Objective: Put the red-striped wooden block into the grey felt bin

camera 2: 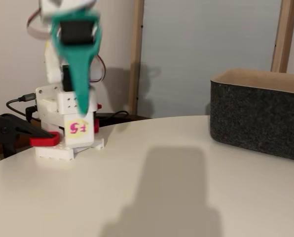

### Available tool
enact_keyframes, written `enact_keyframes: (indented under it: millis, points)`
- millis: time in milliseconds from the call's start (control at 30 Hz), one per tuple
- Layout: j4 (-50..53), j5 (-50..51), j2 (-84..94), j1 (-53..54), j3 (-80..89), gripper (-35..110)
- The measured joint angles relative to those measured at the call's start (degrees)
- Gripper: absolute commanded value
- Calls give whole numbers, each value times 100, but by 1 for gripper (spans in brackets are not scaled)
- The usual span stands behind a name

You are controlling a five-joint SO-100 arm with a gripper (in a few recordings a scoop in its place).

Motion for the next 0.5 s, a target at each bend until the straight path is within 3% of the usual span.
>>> enact_keyframes:
  millis: [200, 500]
  points:
    - [-949, 211, 1248, 431, 1468, 0]
    - [-1160, 185, 2856, 457, 2751, 0]
